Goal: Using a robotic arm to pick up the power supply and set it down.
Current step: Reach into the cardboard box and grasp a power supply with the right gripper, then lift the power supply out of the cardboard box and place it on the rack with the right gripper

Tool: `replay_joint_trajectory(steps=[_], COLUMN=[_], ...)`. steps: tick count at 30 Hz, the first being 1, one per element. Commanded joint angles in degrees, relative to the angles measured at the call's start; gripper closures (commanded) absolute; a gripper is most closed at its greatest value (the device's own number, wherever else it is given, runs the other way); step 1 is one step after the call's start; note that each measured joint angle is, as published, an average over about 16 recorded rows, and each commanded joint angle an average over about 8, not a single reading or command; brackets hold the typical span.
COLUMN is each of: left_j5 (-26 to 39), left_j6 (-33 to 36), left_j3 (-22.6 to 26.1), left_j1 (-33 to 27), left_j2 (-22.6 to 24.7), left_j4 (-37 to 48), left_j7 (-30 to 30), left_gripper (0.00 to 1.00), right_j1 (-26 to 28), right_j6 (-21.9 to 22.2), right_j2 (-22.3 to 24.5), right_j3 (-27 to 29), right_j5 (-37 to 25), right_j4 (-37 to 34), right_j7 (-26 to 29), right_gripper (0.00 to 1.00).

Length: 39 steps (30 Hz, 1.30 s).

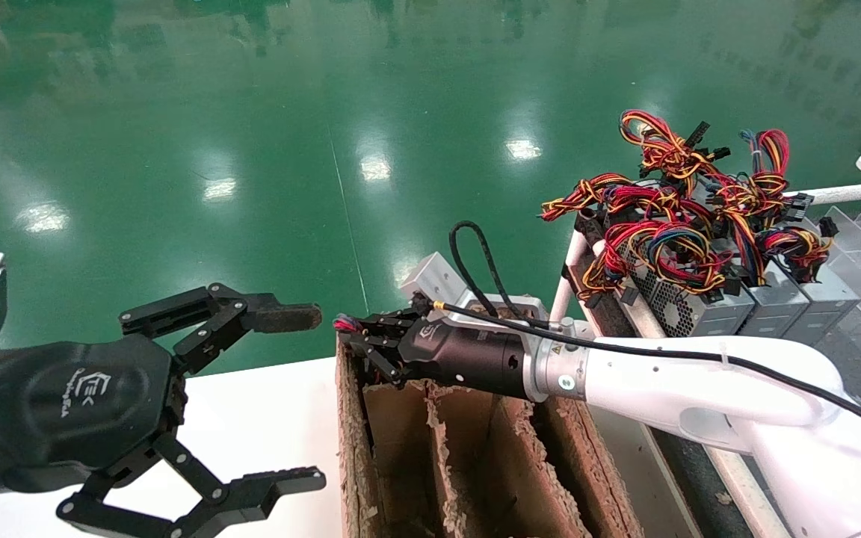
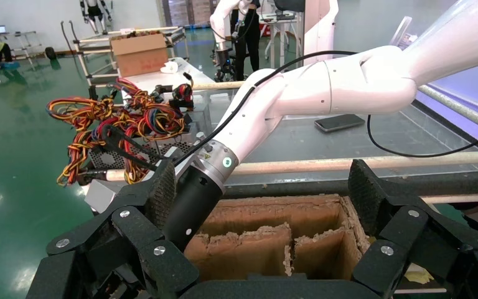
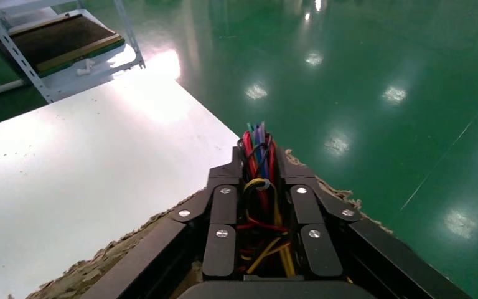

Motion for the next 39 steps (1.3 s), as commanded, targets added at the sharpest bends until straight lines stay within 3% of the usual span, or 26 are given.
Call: replay_joint_trajectory(steps=[1,16,29,39], left_j5=[0.0,0.0,-0.1,-0.1], left_j6=[0.0,0.0,0.0,-0.1], left_j3=[0.0,0.1,0.1,0.1], left_j1=[0.0,0.0,0.0,0.0], left_j2=[0.0,0.0,0.0,-0.1], left_j4=[0.0,0.0,0.0,0.0], left_j7=[0.0,0.0,0.1,0.1], left_gripper=[0.00,0.00,0.00,0.00], right_j1=[0.2,-0.9,0.8,5.3], right_j6=[0.0,-3.2,-9.8,-18.0], right_j2=[-0.2,4.7,13.2,21.8], right_j3=[0.1,4.8,12.1,17.4], right_j5=[0.1,6.6,17.0,24.7], right_j4=[-0.6,2.2,5.0,4.7], right_j7=[-0.2,-2.6,-0.1,3.2], right_gripper=[1.00,1.00,1.00,1.00])
